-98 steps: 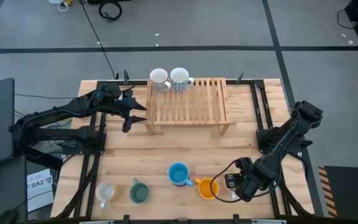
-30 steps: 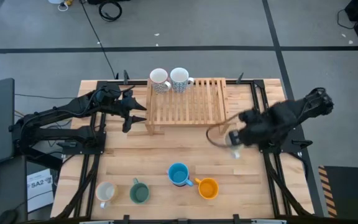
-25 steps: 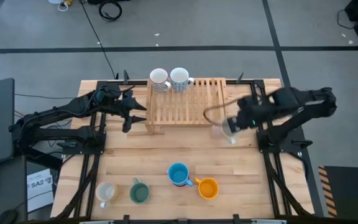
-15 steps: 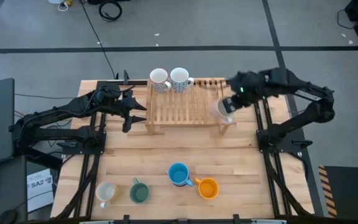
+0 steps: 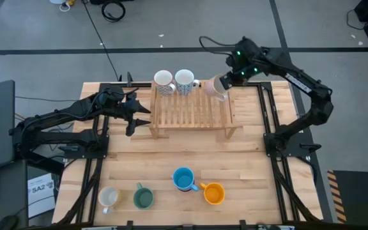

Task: Place coffee mugs
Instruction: Put the orange mug on the shelf

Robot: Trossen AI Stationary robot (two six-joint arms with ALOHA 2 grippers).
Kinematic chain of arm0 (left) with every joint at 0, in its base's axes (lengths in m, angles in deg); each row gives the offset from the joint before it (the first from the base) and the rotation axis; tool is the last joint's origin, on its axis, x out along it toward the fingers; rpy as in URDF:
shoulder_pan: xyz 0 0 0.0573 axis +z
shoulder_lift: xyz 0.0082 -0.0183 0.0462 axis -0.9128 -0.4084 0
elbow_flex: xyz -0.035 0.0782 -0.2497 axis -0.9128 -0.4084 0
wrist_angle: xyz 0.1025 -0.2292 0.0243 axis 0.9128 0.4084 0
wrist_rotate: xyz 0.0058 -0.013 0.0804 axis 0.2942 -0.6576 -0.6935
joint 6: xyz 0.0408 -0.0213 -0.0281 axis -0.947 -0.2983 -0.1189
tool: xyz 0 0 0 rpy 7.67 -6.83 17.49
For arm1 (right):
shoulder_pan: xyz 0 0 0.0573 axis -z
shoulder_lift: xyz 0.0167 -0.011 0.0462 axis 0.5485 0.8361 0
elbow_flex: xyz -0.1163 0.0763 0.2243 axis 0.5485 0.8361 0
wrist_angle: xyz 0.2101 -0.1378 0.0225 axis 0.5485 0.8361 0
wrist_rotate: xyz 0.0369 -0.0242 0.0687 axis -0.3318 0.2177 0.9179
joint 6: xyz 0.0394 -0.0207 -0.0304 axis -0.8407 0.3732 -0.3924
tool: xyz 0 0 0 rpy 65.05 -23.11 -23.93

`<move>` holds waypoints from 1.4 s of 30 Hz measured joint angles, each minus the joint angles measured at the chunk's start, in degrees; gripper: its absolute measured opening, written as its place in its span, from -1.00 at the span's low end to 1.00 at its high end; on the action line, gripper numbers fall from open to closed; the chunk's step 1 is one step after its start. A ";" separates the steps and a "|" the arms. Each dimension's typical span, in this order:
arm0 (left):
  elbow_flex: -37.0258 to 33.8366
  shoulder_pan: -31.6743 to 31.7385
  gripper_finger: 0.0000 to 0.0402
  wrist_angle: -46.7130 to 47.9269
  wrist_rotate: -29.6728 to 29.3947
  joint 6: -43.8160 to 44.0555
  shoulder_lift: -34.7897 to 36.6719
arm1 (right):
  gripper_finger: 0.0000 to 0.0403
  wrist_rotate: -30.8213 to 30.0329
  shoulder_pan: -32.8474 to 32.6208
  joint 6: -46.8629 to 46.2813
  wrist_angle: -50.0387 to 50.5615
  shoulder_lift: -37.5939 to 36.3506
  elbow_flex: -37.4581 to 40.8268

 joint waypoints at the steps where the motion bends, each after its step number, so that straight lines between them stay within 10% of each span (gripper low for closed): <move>1: 0.00 0.00 0.15 0.00 0.01 0.00 0.00 | -0.88 1.28 1.35 1.31 -1.13 0.90 0.00; 13: 0.00 0.02 0.15 0.00 -0.15 1.51 0.00 | -0.88 8.49 9.48 7.93 -5.78 8.93 -2.03; 42: 0.00 0.00 0.15 0.02 -0.16 1.53 0.00 | -0.88 4.68 4.13 8.21 2.29 11.69 -11.43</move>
